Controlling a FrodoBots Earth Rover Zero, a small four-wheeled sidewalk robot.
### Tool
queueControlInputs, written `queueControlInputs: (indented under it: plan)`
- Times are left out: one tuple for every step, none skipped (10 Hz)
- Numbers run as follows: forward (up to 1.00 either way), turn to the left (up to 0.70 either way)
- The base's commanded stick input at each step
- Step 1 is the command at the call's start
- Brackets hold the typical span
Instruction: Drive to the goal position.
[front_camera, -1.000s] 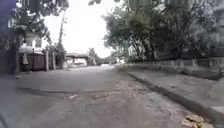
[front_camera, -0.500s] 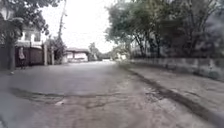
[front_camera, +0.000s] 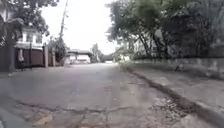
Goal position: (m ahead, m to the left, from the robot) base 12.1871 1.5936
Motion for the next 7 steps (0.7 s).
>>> queueControlInputs:
  plan:
    - [1.0, 0.0]
    - [1.0, 0.0]
    - [1.0, 0.0]
    - [1.0, 0.0]
    - [1.0, 0.0]
    - [1.0, 0.0]
    - [1.0, 0.0]
